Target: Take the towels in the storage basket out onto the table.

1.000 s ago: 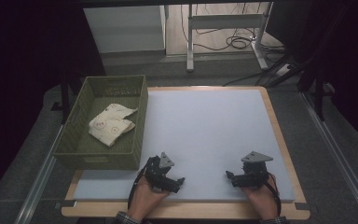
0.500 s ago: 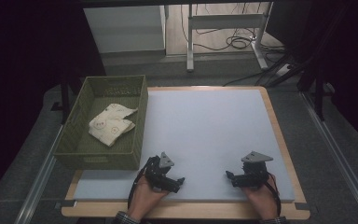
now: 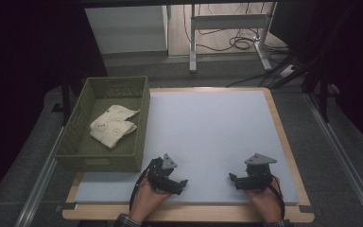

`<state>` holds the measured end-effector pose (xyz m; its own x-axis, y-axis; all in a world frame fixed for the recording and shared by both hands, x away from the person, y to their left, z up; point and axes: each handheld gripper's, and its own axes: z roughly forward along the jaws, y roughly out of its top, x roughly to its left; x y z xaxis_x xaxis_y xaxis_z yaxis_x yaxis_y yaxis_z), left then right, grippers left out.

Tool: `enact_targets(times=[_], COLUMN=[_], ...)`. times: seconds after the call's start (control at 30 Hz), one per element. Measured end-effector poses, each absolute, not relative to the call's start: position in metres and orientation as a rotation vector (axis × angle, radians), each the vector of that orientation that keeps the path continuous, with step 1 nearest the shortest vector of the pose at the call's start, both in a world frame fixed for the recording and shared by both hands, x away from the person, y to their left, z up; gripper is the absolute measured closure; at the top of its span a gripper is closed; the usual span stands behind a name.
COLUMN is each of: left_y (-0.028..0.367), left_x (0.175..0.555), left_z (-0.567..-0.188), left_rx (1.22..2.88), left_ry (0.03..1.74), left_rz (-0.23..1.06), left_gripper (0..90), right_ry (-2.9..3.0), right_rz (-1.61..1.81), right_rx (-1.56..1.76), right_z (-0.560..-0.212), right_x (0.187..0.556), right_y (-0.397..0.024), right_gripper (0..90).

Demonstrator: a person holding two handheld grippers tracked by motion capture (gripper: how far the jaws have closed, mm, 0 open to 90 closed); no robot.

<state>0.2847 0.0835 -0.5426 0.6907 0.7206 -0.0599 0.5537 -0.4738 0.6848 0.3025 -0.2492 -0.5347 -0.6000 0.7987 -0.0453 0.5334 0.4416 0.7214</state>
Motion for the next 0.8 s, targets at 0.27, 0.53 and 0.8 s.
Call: enact_targets(times=[0.27,0.53,0.8], left_y=[0.078,0.077,0.074], left_x=[0.289,0.292,0.297], left_z=[-0.530,-0.520,-0.506], left_rx=[2.238,2.251,2.255], left_ry=[0.915,0.893,0.869], left_rz=[0.304,0.289,0.260], left_gripper=[3.2,4.2,4.5], right_ry=[2.317,2.317,2.317], right_rz=[0.959,0.959,0.960], right_rx=[1.130,1.130,1.129], right_z=[-0.535,-0.535,-0.535], right_x=[0.302,0.302,0.302], right_y=[-0.249,-0.249,-0.249], right_gripper=[7.5,7.5,7.5])
